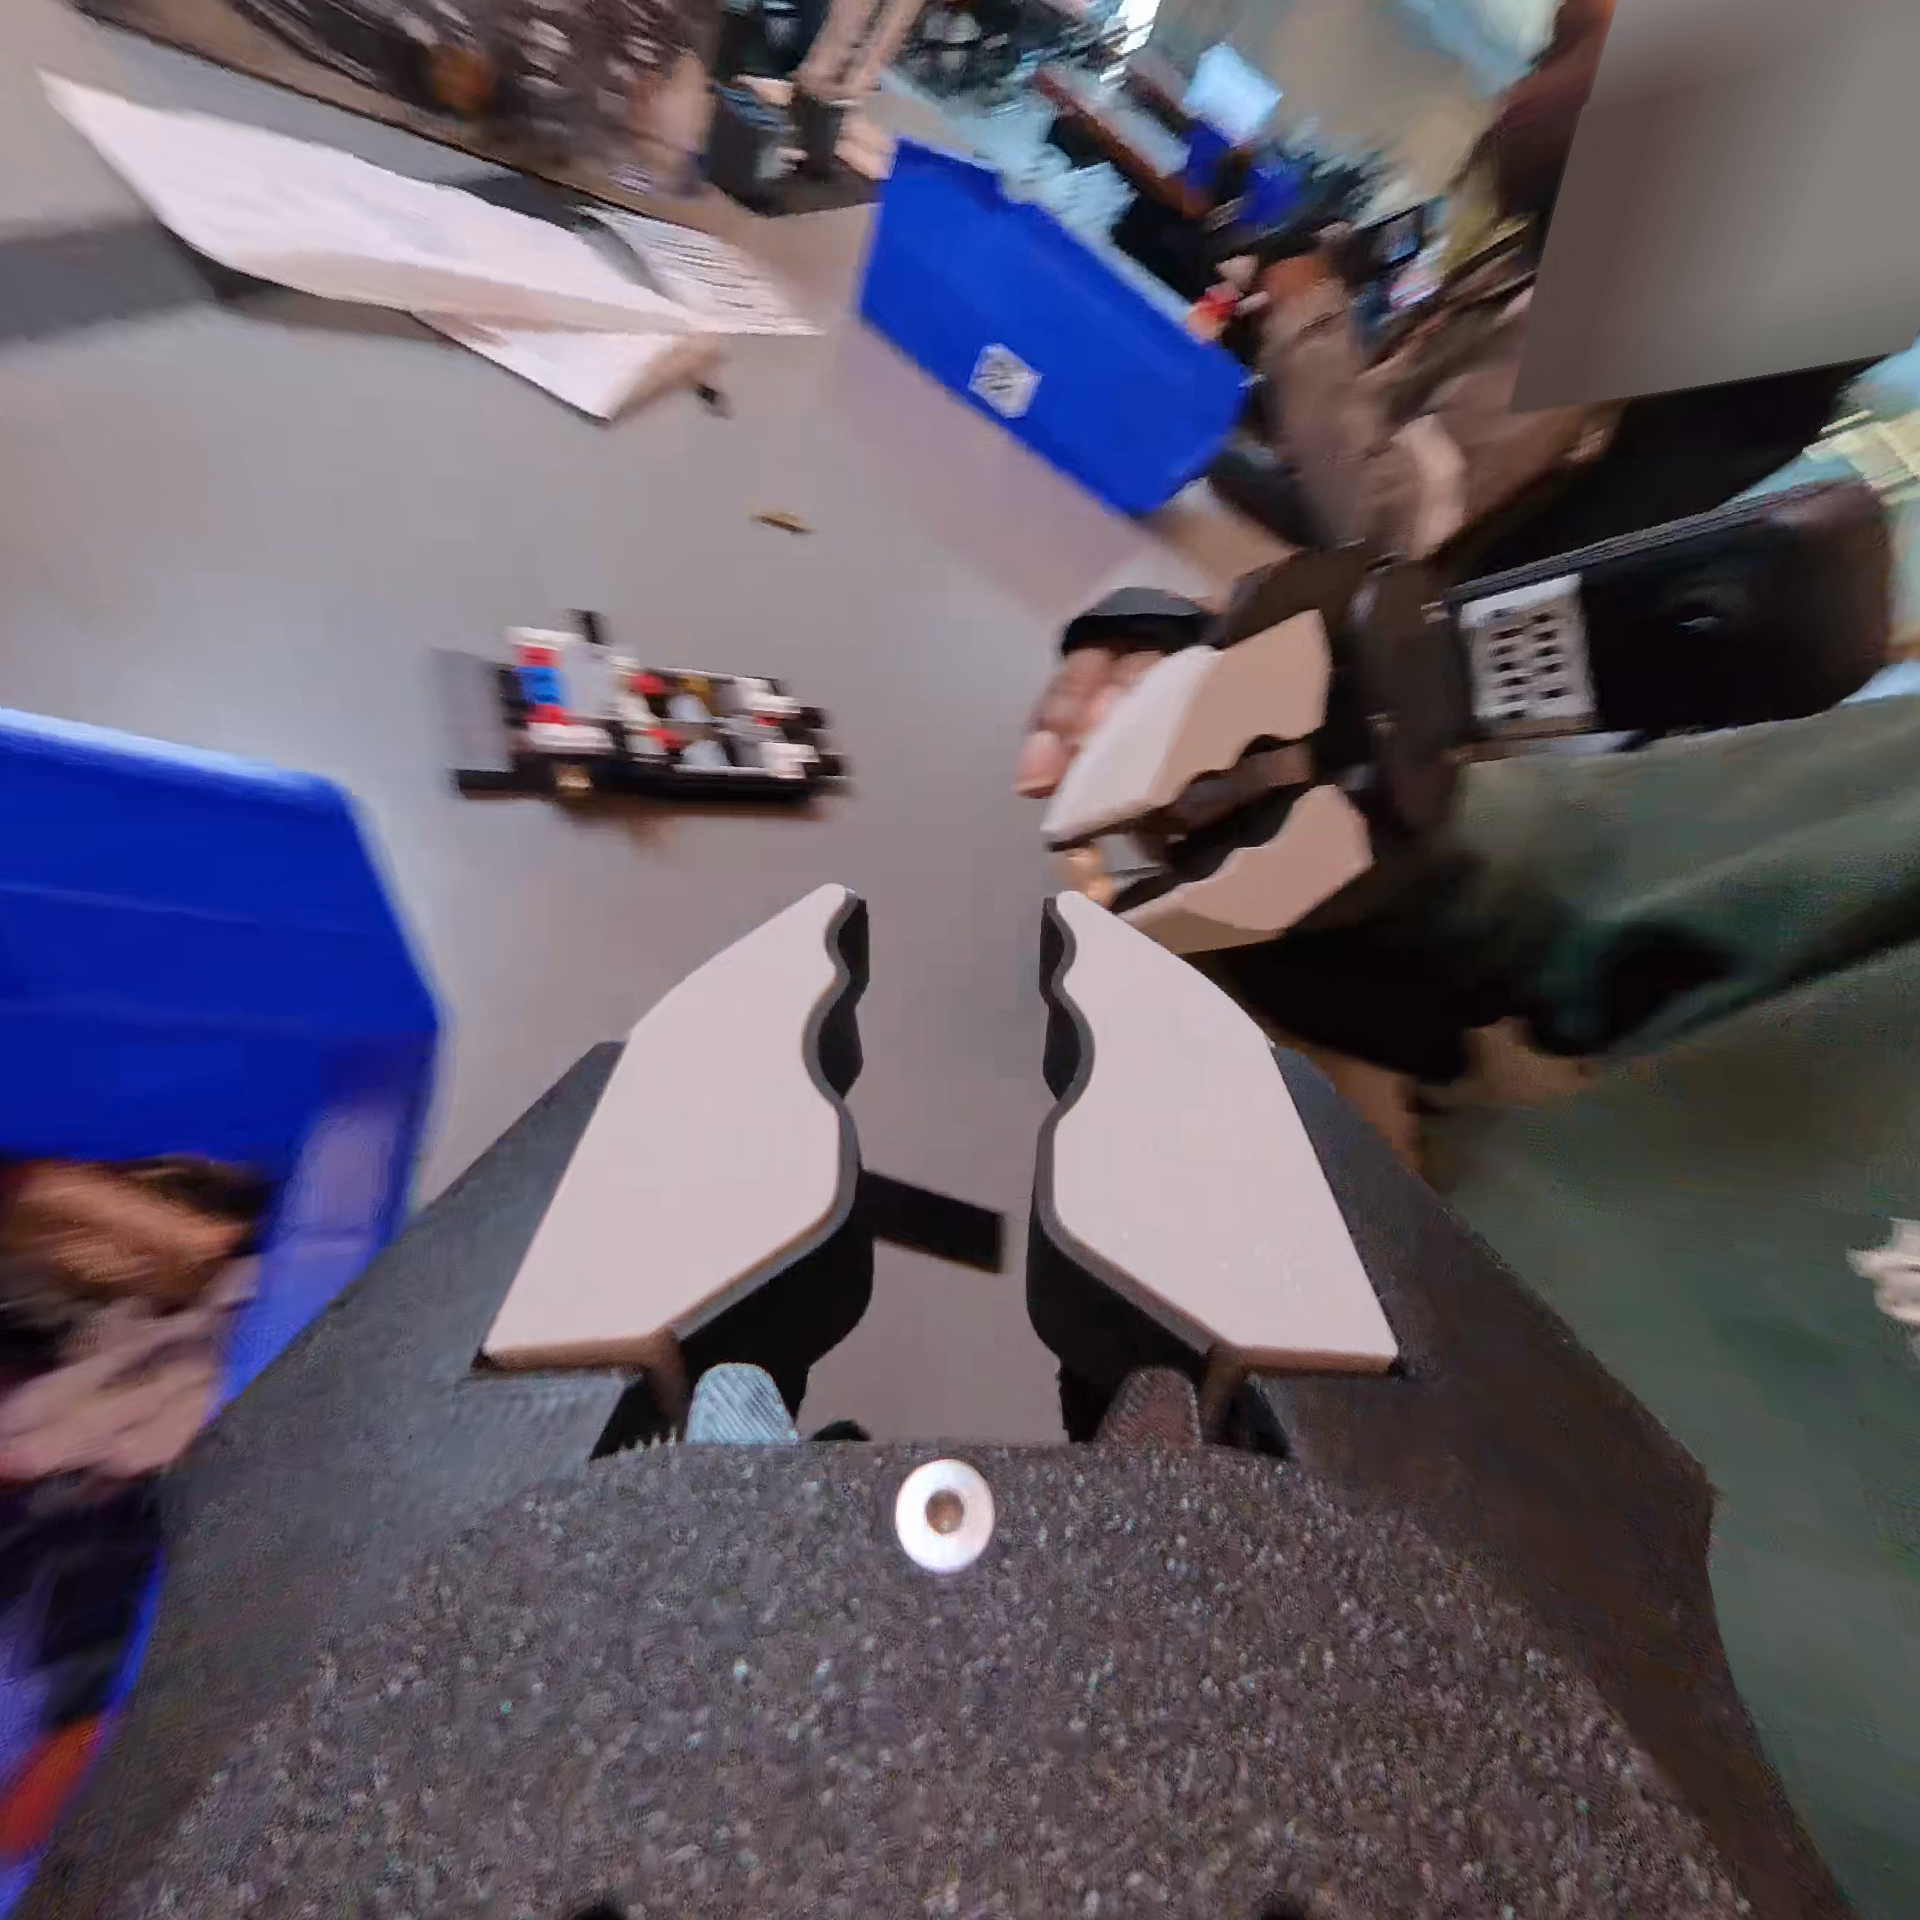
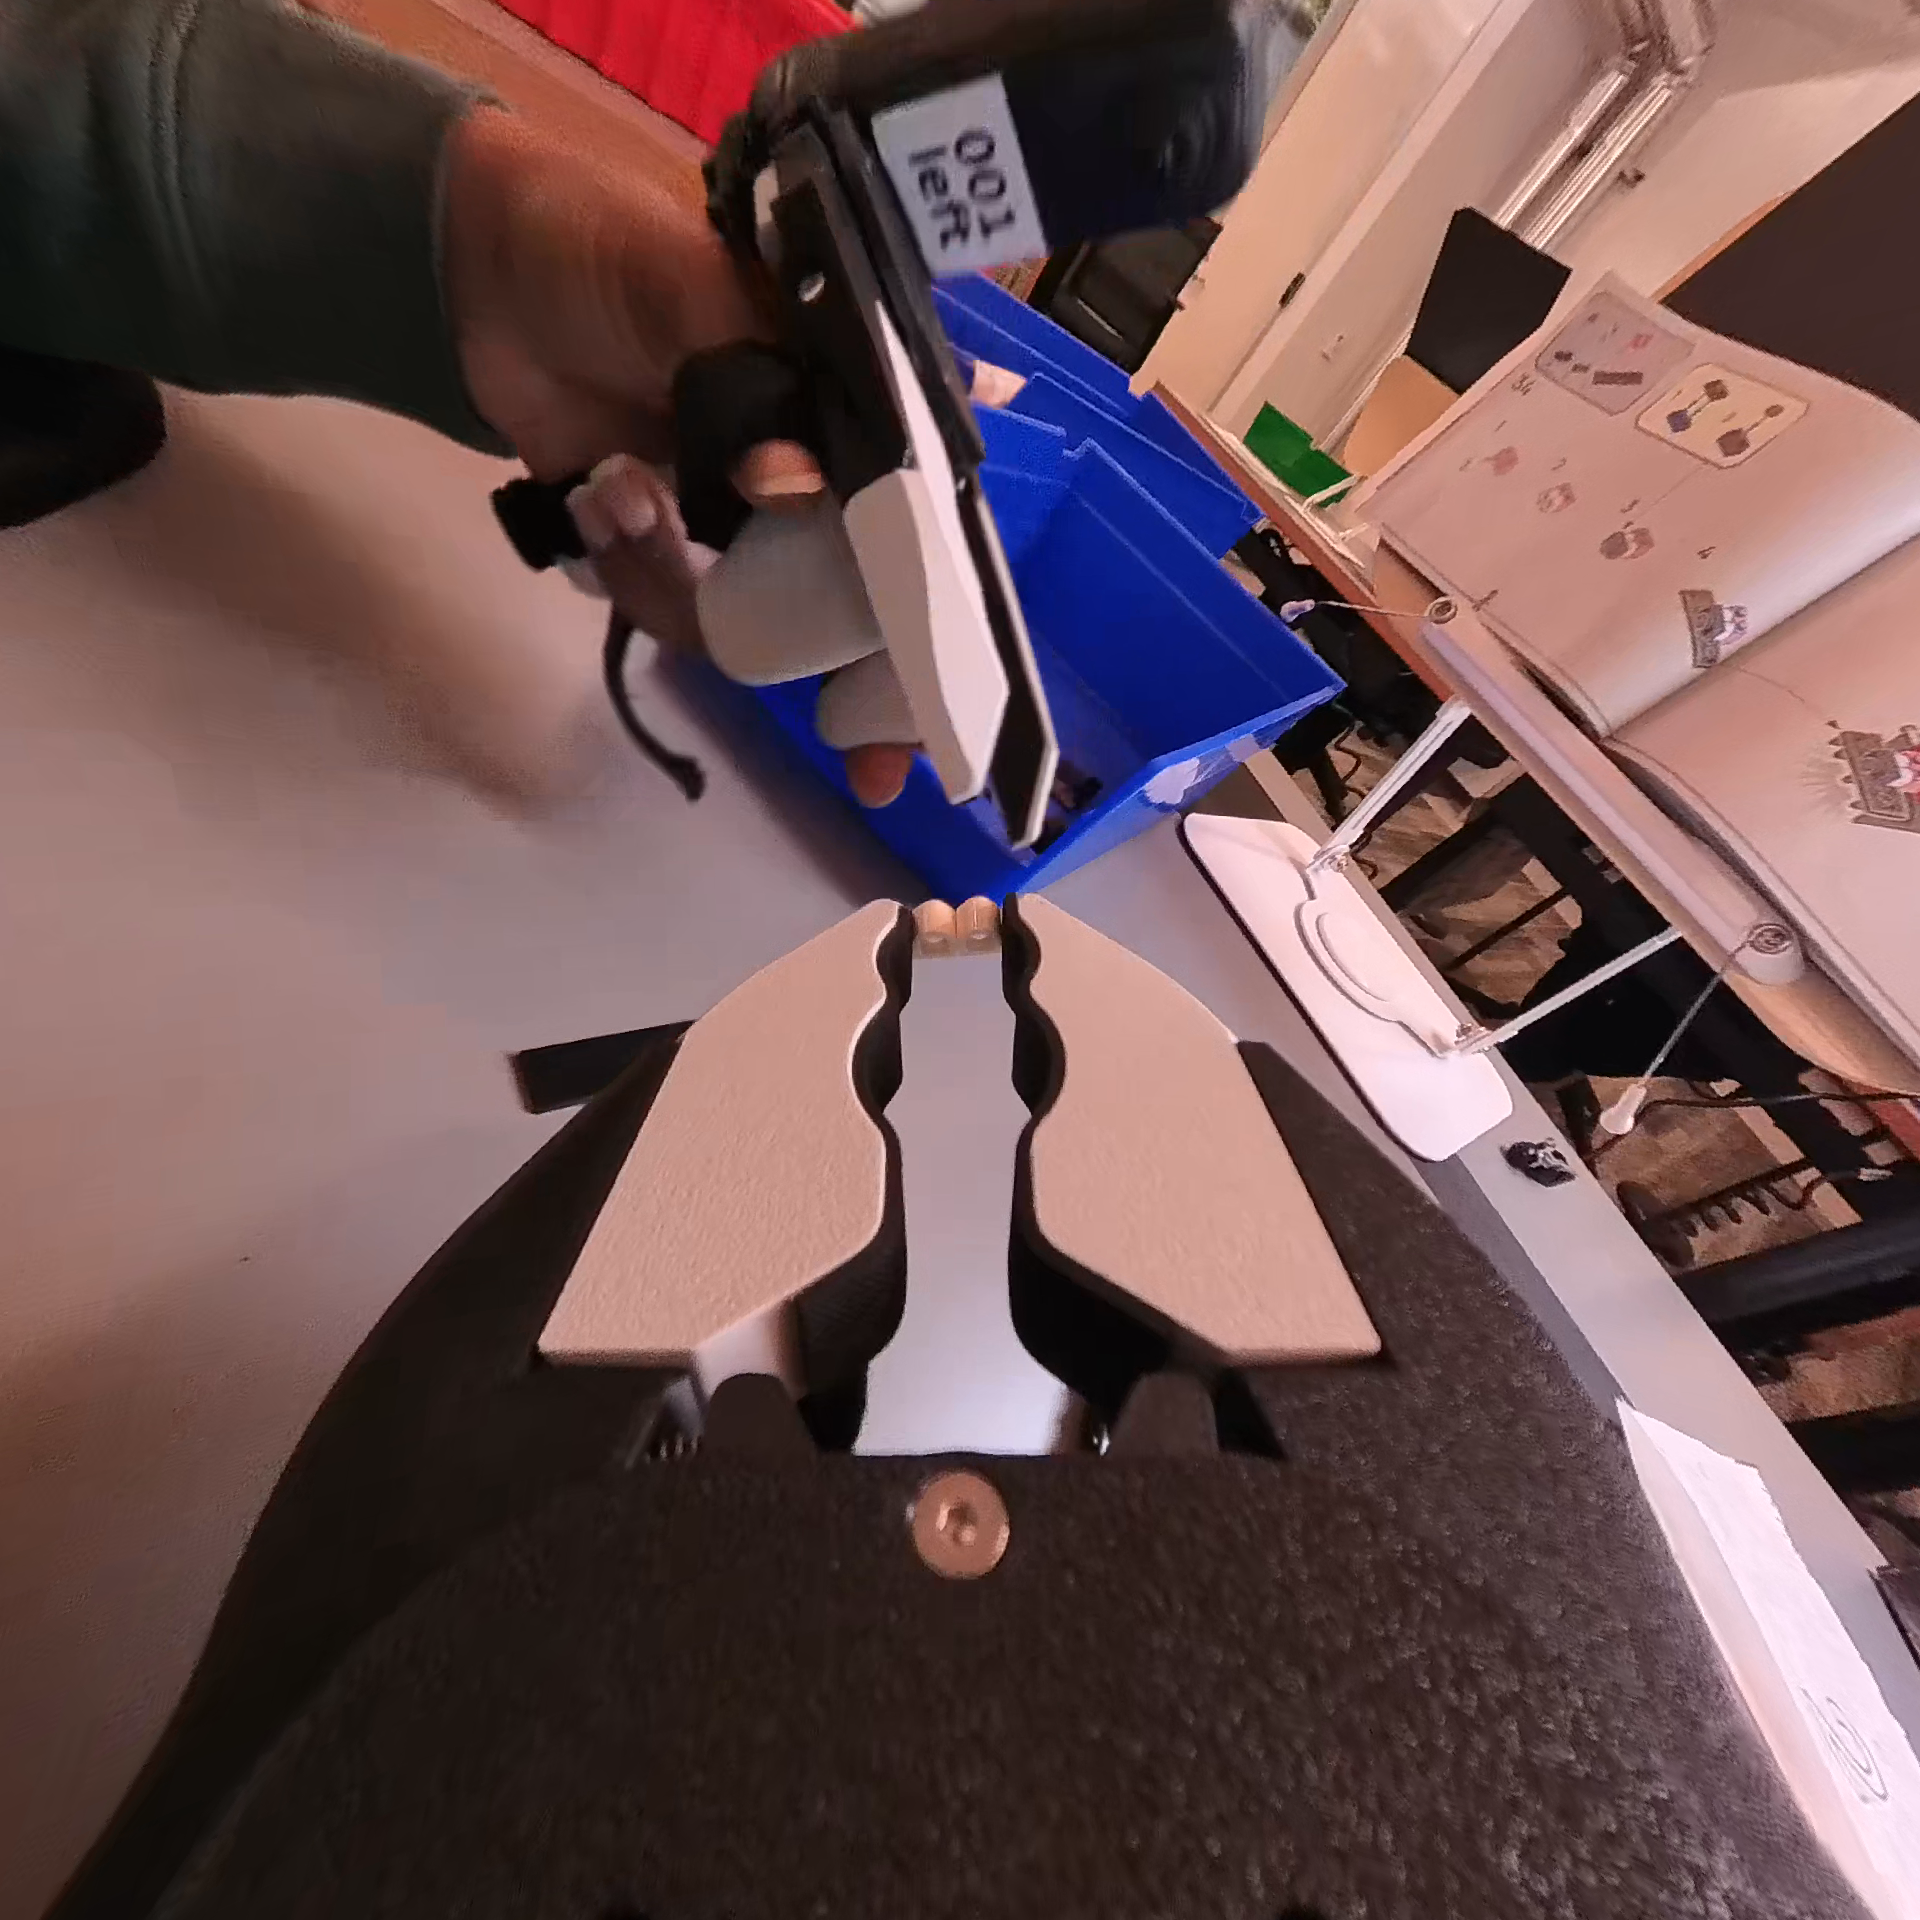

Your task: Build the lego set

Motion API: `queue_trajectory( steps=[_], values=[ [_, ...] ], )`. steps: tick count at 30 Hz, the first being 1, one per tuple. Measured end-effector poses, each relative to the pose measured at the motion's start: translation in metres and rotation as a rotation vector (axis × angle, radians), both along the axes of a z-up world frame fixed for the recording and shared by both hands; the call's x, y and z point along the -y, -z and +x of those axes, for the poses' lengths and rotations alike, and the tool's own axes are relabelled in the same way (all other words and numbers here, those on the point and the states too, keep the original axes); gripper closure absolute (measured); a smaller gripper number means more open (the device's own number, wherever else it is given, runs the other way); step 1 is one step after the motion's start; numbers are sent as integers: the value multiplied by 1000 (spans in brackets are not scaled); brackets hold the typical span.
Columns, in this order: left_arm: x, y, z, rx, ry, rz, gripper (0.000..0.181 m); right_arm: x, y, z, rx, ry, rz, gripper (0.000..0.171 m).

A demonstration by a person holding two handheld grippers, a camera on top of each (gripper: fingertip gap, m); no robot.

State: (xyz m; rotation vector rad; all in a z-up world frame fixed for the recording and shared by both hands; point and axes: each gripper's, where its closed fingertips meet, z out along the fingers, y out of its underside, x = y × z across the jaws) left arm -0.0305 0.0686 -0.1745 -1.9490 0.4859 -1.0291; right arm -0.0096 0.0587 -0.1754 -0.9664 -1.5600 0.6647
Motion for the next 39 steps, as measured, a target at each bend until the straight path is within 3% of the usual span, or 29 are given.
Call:
queue_trajectory(
  steps=[5, 7, 9, 19, 21, 27, 30, 31, 32, 34, 39],
  values=[
    [14, 2, 34, 261, 128, -156, 153, 6, -3, -1, -27, -22, 6, 155],
    [16, -3, 39, 324, 145, -171, 163, 8, -3, -2, -25, -27, 17, 155],
    [16, -4, 40, 334, 150, -175, 173, 9, -5, -2, -35, -29, 30, 155],
    [16, -13, 28, 283, 136, -94, 172, 6, -15, 1, -77, -6, 8, 147],
    [5, -10, 11, 205, 54, -63, 172, 1, -14, 2, -70, 8, 5, 145],
    [-34, 18, -92, -333, -379, 28, 171, -2, -12, 2, -60, 21, 1, 146],
    [-36, 44, -136, -520, -523, -90, 173, 0, -9, 0, -52, 14, 1, 146],
    [-36, 49, -143, -529, -555, -120, 159, 0, -9, 0, -50, 13, 2, 146],
    [-35, 53, -142, -531, -548, -137, 139, 1, -8, -1, -47, 12, 5, 146],
    [-32, 60, -140, -577, -517, -160, 119, 1, -7, -1, -41, 13, 8, 146],
    [-29, 56, -132, -593, -477, -130, 120, 1, -3, -2, -26, 11, 9, 147]
  ],
)
